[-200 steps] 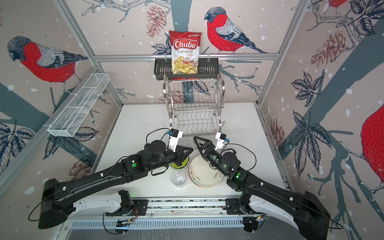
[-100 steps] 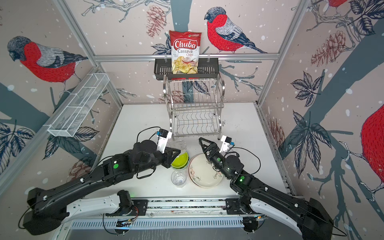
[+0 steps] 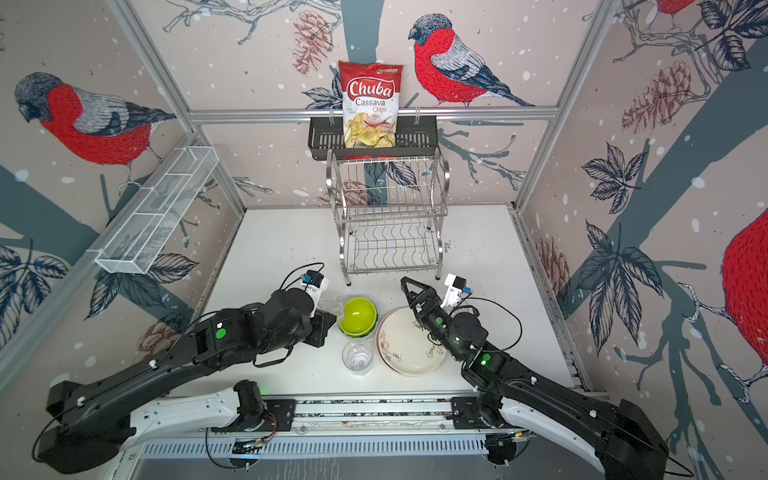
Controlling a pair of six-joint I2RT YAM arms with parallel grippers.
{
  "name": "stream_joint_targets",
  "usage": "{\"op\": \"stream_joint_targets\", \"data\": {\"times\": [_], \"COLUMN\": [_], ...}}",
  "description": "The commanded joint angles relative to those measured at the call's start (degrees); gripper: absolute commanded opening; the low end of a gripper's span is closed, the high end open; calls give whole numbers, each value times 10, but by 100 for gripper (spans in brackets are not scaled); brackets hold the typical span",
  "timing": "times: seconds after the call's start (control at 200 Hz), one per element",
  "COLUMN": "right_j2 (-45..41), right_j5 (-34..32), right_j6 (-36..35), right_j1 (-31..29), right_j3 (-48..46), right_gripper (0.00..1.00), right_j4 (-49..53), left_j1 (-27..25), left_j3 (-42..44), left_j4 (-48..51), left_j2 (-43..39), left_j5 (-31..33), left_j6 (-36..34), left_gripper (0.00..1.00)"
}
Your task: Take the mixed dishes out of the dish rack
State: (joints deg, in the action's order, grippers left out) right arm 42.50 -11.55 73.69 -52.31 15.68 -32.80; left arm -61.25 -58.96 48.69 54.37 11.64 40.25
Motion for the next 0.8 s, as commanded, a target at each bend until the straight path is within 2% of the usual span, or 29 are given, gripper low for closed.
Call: {"op": "stream_joint_targets", "data": {"times": [0.0,0.3,0.795], "right_j2": [0,2,-4], "right_j5": [-7,-9,-6], "right_j6": [4,7,14], "right_j1": [2,3,11], "right_j3": [-2,-3,-14], "right_gripper": [99,99,99], "right_j4": [-13,-5,-1], "left_j1": [2,12,17], "left_j3": [10,71,109], "left_j4": [45,37,17], "left_j2": [1,-4,55], "left_j5": [16,-4,-48], "left_j6": [7,19,7], "left_gripper": [0,0,0]}}
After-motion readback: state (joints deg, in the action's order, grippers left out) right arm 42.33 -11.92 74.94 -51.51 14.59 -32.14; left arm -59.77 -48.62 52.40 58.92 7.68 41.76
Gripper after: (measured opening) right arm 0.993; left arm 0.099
